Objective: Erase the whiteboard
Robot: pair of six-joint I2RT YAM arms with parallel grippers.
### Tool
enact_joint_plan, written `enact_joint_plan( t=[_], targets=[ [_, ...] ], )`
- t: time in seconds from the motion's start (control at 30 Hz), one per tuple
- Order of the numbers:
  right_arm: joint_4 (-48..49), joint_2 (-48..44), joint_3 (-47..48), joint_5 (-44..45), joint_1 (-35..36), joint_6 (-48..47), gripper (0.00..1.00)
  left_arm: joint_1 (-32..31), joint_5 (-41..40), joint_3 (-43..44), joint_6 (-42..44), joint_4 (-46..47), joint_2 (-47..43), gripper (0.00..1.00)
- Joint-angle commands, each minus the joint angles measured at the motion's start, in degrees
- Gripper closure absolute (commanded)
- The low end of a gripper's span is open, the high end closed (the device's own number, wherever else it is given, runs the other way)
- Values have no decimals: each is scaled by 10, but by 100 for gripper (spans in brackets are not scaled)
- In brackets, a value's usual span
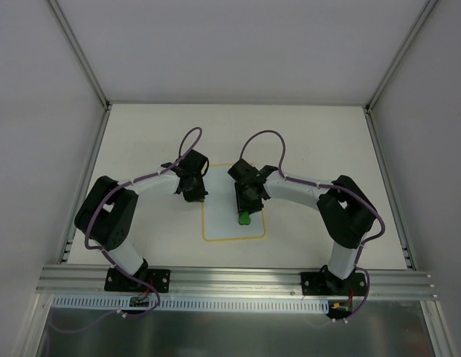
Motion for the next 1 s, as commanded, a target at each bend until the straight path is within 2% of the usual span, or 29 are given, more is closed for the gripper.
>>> enact_joint_plan(
  t=[0.0,0.23,0.37,0.5,0.57,0.7,0.97],
  targets=[
    [-54,35,8,53,-28,2,100,2,-8,-11,-2,-9,22,100],
    [-55,66,70,88,-94,-34,99,3,-11,-19,1,-10,11,100],
    [-55,100,134,76,-119,-56,100,2,-10,-19,1,-9,15,100],
    [-57,119,154,50,-124,-78,100,3,-14,-14,-5,-9,14,100],
    [-64,114,146,20,-123,-81,100,2,-15,-12,-7,-9,14,100],
    [-64,79,65,-18,-115,-76,100,3,-17,0,-16,-9,15,100],
    [-60,18,-29,-123,-60,-60,100,3,-15,16,-29,-8,25,100]
  ],
)
